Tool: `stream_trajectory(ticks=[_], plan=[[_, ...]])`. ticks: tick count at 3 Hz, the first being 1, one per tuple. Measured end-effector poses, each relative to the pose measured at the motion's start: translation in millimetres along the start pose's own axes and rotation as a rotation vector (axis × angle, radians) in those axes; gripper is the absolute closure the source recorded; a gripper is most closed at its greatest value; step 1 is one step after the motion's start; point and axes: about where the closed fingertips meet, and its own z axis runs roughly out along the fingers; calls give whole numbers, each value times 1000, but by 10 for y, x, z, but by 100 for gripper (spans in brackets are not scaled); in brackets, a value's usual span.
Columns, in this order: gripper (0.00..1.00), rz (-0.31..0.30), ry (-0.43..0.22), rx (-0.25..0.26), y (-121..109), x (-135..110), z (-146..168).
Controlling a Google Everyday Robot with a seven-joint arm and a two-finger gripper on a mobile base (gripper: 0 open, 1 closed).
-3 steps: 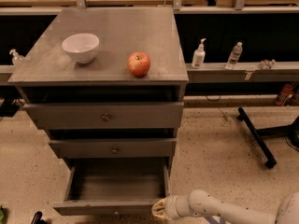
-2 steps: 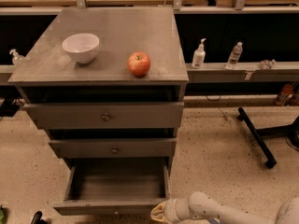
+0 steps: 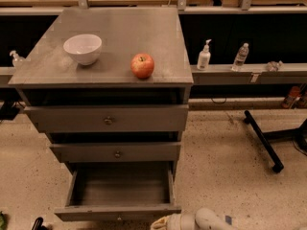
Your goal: Close bottom drawer
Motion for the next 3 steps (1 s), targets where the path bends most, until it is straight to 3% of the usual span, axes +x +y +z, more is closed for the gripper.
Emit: stream_trajectory(ticks=[1,2,3], plan=[[100,3,-52,-27,87,85,236],[100,3,-52,-27,88,85,236],[100,-31,-34,81,-162,186,377]])
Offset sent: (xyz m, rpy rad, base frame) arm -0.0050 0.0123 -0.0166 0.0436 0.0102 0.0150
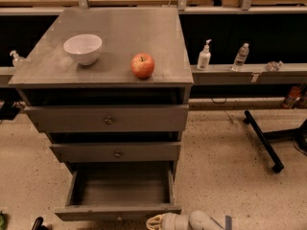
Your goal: Close bottom drawer
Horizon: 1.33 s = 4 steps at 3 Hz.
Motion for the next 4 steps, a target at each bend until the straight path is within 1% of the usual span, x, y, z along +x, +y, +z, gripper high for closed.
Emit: stream_trajectory(ticks=[1,2,3,4], plan=[[100,-43,40,137,-362,100,89],[100,-48,43,166,-419,113,88],[100,-63,28,218,-617,64,70],[100,-76,6,277,-904,1,51]])
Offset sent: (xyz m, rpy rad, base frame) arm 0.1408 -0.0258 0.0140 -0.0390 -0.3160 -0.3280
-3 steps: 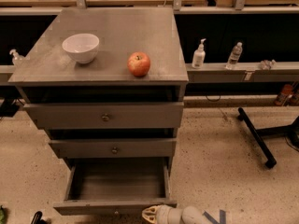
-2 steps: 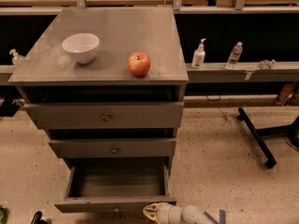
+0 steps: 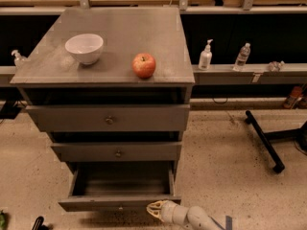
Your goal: Close bottom drawer
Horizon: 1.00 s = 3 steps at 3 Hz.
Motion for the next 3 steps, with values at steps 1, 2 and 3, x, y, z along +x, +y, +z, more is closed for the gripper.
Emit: stream_trajectory(ticks=[1,2,3], plan=[[100,0,-1,3,13,-4,-13],[100,-9,-6,48,-246,37,61],[100,-9,-6,48,-246,36,61]])
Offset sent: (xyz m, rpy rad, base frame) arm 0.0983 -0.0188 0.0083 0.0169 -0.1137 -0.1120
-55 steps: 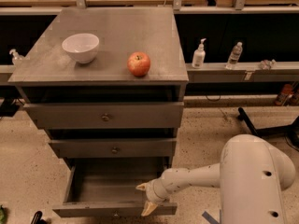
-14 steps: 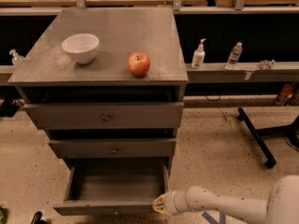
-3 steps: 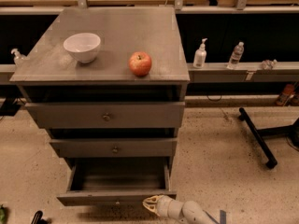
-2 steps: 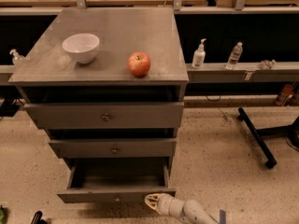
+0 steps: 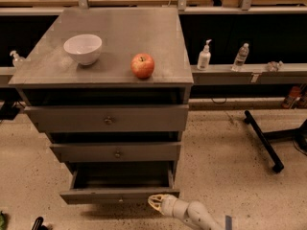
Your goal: Close bottom drawer
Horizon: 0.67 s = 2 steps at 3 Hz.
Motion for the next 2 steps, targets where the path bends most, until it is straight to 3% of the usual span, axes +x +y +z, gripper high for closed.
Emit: stream_trajectory(ticks=[1,2], plan=[[100,-33,-24,16,-167,-207,206],[100,-35,-24,18,-156,-225,208]])
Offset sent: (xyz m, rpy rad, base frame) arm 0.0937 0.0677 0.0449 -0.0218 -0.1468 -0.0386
